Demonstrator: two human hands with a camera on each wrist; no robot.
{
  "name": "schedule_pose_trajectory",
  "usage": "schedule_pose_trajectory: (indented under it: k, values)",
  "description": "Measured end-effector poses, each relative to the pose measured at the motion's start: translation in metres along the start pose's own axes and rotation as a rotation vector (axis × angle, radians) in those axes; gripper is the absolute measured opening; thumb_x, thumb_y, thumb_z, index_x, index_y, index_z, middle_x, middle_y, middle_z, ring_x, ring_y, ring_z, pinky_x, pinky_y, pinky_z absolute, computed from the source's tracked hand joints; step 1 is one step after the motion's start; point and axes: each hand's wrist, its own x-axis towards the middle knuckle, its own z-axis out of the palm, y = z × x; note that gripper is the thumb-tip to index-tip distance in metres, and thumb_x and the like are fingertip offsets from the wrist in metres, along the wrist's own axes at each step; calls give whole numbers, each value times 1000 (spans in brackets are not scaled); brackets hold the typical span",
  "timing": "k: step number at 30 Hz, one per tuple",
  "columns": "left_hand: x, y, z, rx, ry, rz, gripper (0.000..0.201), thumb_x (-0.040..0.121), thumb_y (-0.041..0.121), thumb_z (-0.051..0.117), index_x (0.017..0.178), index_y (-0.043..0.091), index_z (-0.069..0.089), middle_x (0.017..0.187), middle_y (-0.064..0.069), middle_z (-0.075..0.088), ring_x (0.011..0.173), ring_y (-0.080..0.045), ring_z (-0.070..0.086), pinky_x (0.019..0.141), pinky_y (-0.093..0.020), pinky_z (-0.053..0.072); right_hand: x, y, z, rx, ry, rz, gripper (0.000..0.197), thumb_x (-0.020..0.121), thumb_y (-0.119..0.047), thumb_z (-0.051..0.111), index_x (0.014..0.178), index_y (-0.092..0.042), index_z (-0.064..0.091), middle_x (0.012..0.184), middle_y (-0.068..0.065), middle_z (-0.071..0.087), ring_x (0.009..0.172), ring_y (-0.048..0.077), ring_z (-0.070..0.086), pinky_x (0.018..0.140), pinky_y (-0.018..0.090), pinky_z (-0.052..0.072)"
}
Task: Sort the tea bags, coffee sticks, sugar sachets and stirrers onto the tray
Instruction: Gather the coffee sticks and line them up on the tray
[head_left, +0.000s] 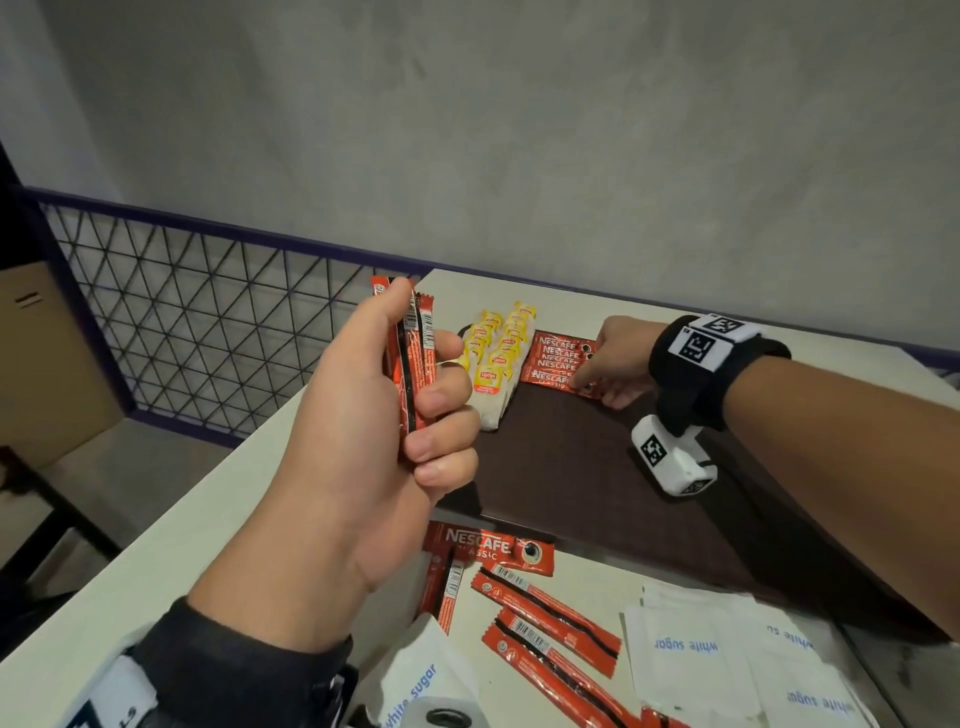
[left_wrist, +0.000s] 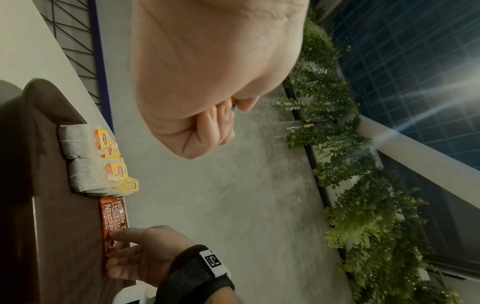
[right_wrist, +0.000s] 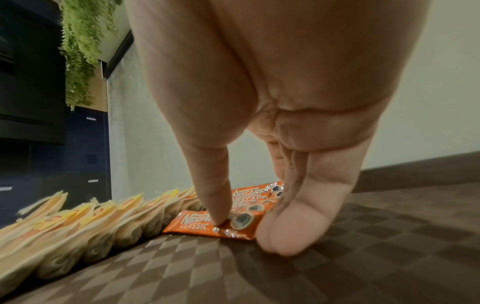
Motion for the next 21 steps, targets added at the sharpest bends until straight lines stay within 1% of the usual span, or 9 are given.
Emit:
schedule_pose_trajectory:
  k: [5, 10, 13, 16, 19, 21]
  values:
    - [-3, 0, 1, -14, 11, 4, 42, 96, 58, 52, 87, 17, 55, 63, 4, 32, 43, -8, 21, 43, -21, 11, 0, -1, 0, -24, 8, -8, 39, 84, -16, 83, 105, 10, 63, 78, 21, 70, 56, 25, 69, 73, 43, 64]
    - [-2, 0, 2, -3, 19, 1, 41, 94, 56, 55, 89, 16, 55, 65, 3, 32, 44, -8, 21, 46, -21, 9, -1, -3, -2, -31, 5, -15, 38, 84, -20, 83, 102, 7, 64, 79, 20, 70, 59, 26, 71, 70, 41, 64]
    - [-2, 0, 2, 5, 27, 5, 40, 94, 56, 54, 90, 16, 55, 65, 3, 32, 44, -8, 20, 46, -21, 9, -1, -3, -2, -40, -6, -21, 39, 81, -21, 85, 102, 6, 64, 85, 22, 72, 63, 26, 71, 73, 42, 64]
    - [-1, 0, 2, 7, 29, 6, 40, 95, 56, 54, 89, 16, 55, 64, 3, 33, 44, -8, 21, 46, -21, 9, 1, -3, 0, -51, 0, -25, 41, 80, -17, 86, 105, 8, 65, 92, 25, 74, 64, 27, 71, 77, 45, 64]
    - [-1, 0, 2, 15, 36, 11, 40, 95, 55, 54, 89, 16, 55, 64, 3, 33, 43, -8, 21, 47, -21, 9, 2, -2, 0, -43, -6, -19, 42, 79, -13, 87, 107, 10, 65, 91, 26, 74, 66, 28, 71, 79, 46, 63]
    - [-1, 0, 2, 25, 39, 14, 39, 94, 55, 54, 90, 16, 55, 65, 3, 33, 44, -8, 21, 47, -22, 8, 2, -2, -1, -44, -15, -18, 42, 78, -13, 87, 107, 10, 65, 94, 27, 74, 66, 28, 71, 80, 45, 63]
